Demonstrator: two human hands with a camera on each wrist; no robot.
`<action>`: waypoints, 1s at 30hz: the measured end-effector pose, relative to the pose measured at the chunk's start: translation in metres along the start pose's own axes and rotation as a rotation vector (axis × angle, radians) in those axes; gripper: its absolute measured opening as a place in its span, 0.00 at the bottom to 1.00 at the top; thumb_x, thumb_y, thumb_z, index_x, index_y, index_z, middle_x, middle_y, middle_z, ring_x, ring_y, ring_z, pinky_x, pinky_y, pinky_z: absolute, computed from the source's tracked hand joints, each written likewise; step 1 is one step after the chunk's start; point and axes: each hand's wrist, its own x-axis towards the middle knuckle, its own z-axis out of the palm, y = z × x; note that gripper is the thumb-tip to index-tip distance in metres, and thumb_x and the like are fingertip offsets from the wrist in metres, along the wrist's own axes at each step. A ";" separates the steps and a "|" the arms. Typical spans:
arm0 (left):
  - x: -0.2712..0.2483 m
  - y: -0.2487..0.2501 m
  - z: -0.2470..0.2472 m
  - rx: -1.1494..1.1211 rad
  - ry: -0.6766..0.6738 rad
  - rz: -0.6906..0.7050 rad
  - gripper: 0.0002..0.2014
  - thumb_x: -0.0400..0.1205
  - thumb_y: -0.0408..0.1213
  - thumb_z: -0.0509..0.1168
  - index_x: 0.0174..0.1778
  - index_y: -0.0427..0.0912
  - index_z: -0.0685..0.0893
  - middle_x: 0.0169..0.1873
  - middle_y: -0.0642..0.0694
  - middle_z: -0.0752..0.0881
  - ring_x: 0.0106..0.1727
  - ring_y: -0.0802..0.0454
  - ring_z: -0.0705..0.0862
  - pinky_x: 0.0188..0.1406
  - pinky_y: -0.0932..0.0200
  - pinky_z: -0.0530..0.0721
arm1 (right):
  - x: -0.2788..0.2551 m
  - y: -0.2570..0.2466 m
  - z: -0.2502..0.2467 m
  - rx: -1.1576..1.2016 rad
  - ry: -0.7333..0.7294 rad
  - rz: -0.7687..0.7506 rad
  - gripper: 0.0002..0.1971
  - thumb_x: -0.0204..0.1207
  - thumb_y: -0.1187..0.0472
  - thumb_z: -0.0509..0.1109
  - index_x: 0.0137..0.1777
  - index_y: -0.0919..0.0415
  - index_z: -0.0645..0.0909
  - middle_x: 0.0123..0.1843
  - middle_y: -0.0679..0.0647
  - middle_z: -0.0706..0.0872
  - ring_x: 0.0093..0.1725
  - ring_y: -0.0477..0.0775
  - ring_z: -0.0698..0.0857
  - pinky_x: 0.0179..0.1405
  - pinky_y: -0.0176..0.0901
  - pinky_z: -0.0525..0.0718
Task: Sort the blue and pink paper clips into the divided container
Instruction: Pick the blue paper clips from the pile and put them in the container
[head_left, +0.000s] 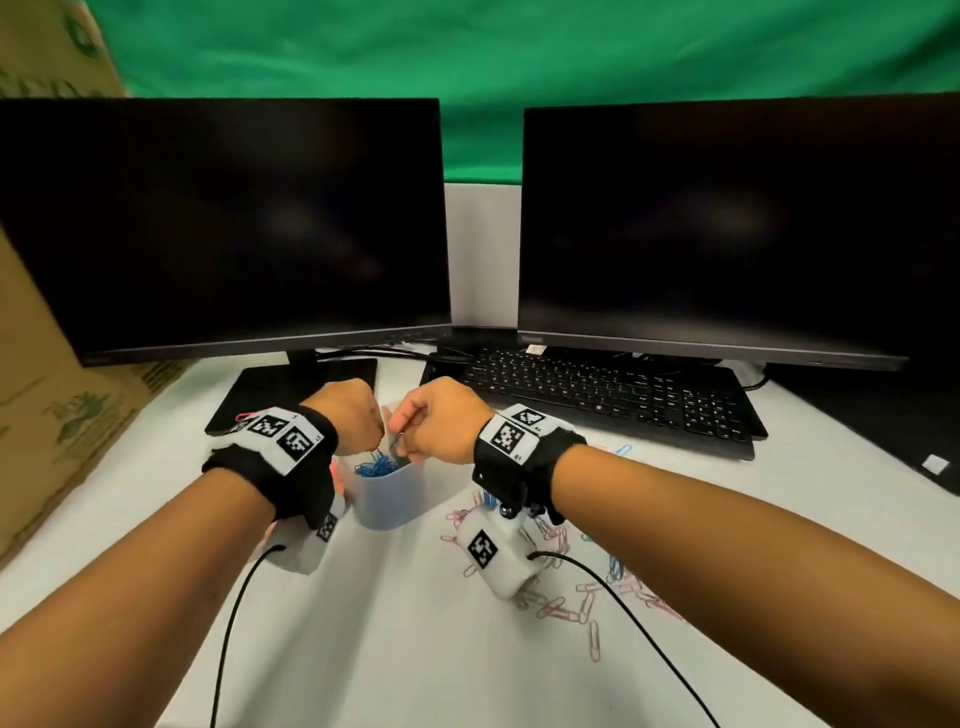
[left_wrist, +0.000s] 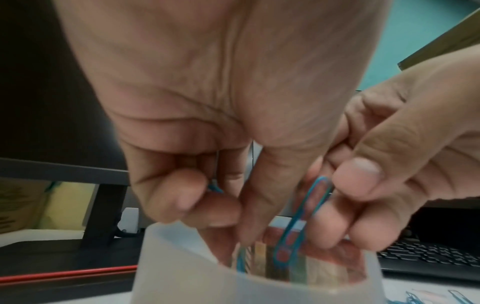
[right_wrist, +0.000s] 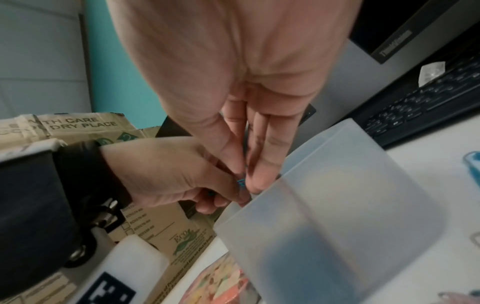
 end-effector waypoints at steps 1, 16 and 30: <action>0.000 0.001 -0.001 0.004 0.001 0.007 0.07 0.75 0.33 0.71 0.47 0.44 0.90 0.42 0.48 0.88 0.45 0.50 0.86 0.37 0.60 0.80 | 0.001 0.000 0.001 -0.015 -0.005 -0.002 0.16 0.64 0.75 0.74 0.32 0.50 0.83 0.39 0.58 0.91 0.43 0.62 0.91 0.50 0.60 0.90; -0.031 0.070 0.049 -0.176 0.023 0.387 0.09 0.77 0.31 0.67 0.43 0.48 0.91 0.42 0.53 0.89 0.47 0.53 0.87 0.51 0.59 0.85 | -0.089 0.093 -0.080 -0.475 0.014 0.155 0.11 0.74 0.66 0.66 0.47 0.51 0.88 0.39 0.44 0.87 0.40 0.45 0.84 0.37 0.28 0.76; -0.018 0.110 0.092 0.080 -0.060 0.446 0.10 0.77 0.31 0.65 0.43 0.48 0.90 0.48 0.48 0.90 0.48 0.46 0.87 0.48 0.57 0.86 | -0.153 0.122 -0.125 -0.504 0.080 0.237 0.09 0.75 0.62 0.67 0.49 0.51 0.88 0.44 0.47 0.90 0.44 0.47 0.85 0.47 0.39 0.83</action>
